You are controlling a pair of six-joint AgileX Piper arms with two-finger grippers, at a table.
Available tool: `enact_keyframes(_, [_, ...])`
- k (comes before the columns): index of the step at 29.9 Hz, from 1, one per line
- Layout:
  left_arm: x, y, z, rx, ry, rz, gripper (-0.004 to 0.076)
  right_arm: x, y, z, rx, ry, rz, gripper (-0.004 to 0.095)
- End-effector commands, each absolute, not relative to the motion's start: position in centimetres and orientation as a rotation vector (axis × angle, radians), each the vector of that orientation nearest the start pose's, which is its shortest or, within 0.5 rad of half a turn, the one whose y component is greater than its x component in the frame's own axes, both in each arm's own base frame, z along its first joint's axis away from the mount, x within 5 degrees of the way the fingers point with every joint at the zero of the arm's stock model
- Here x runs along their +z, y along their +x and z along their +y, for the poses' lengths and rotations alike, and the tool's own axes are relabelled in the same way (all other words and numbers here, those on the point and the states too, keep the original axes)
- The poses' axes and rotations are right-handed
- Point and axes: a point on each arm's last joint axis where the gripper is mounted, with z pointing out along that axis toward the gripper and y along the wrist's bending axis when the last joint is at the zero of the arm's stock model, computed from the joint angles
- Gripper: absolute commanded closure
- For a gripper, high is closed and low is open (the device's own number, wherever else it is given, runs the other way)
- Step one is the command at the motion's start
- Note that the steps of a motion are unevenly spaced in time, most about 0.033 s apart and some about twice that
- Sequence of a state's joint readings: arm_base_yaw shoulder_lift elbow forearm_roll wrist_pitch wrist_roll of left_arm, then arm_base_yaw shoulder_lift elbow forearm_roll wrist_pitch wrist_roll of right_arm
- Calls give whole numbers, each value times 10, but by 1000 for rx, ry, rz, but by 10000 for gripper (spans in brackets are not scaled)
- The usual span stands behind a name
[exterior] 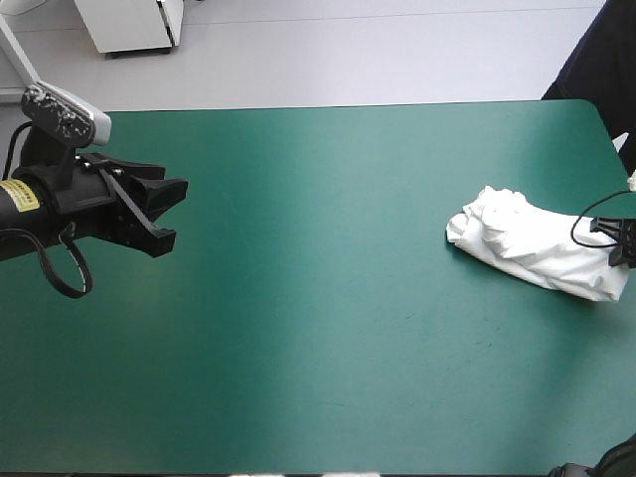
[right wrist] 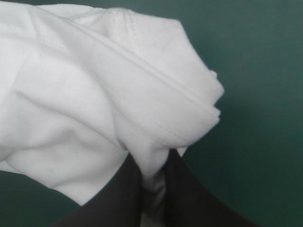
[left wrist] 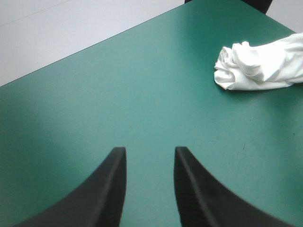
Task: Fold the cloth
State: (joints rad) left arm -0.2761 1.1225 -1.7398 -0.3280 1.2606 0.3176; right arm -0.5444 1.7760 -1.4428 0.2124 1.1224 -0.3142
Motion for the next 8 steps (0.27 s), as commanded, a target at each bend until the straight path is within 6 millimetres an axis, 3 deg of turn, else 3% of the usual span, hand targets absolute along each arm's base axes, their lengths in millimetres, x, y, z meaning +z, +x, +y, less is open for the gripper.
enact_keyframes(1, [535, 141, -71, -392, 704, 1963, 470, 290, 313, -170, 137, 413, 2774, 913])
enact_keyframes(8, [534, 142, -70, -360, 704, 1968, 470, 297, 310, -168, 197, 408, 2745, 732])
